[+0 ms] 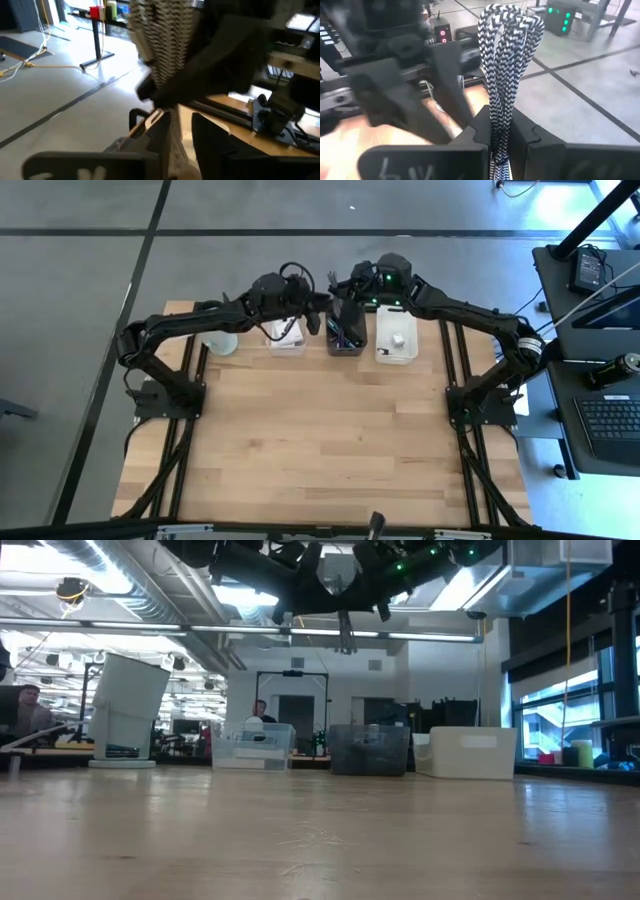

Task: Pick and place items into bin
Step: Put the white charger cable into the black bin

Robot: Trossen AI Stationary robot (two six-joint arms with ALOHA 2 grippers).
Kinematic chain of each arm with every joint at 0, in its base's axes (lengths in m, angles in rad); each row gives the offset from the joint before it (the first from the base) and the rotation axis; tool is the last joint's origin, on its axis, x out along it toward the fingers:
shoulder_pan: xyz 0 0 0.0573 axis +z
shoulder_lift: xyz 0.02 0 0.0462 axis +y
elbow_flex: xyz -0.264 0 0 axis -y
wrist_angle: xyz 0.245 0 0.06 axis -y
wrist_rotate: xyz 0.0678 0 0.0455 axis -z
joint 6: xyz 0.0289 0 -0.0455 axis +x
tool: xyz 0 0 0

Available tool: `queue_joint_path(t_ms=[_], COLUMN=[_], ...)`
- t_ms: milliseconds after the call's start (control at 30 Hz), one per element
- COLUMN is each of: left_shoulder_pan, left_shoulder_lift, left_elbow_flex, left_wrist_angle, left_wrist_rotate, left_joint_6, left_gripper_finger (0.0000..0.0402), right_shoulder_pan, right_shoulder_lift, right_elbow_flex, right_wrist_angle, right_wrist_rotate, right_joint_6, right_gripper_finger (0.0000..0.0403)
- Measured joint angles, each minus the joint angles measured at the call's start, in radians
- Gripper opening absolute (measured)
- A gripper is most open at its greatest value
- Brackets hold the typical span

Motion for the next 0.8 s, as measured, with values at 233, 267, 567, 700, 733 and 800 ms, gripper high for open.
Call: queue_joint_path(t_ms=[233, 267, 567, 700, 733, 800], left_shoulder_pan=[0.047, 0.053, 0.094, 0.098, 0.099, 0.099], left_shoulder_lift=[-0.080, -0.101, -0.293, -0.336, -0.341, -0.348], left_elbow_flex=[0.001, 0.001, 0.001, 0.001, 0.001, 0.001], left_wrist_angle=[-0.216, -0.249, -0.428, -0.479, -0.493, -0.518], left_wrist_rotate=[-0.021, -0.032, -0.088, -0.092, -0.098, -0.108], left_joint_6=[0.067, 0.084, 0.129, 0.142, 0.143, 0.138], left_gripper_finger=[0.0114, 0.0117, 0.0111, 0.0106, 0.0105, 0.0103], right_shoulder_pan=[-0.056, -0.069, -0.106, -0.106, -0.107, -0.111], right_shoulder_lift=[0.000, 0.000, 0.155, 0.256, 0.275, 0.303], right_elbow_flex=[-0.001, -0.001, -0.001, -0.001, -0.001, -0.002], right_wrist_angle=[-0.048, -0.068, -0.255, -0.298, -0.312, -0.329], right_wrist_rotate=[0.002, 0.004, 0.061, 0.061, 0.059, 0.055], right_joint_6=[0.112, 0.130, 0.240, 0.291, 0.299, 0.306], right_gripper_finger=[0.0027, 0.0027, 0.0027, 0.0027, 0.0028, 0.0032])
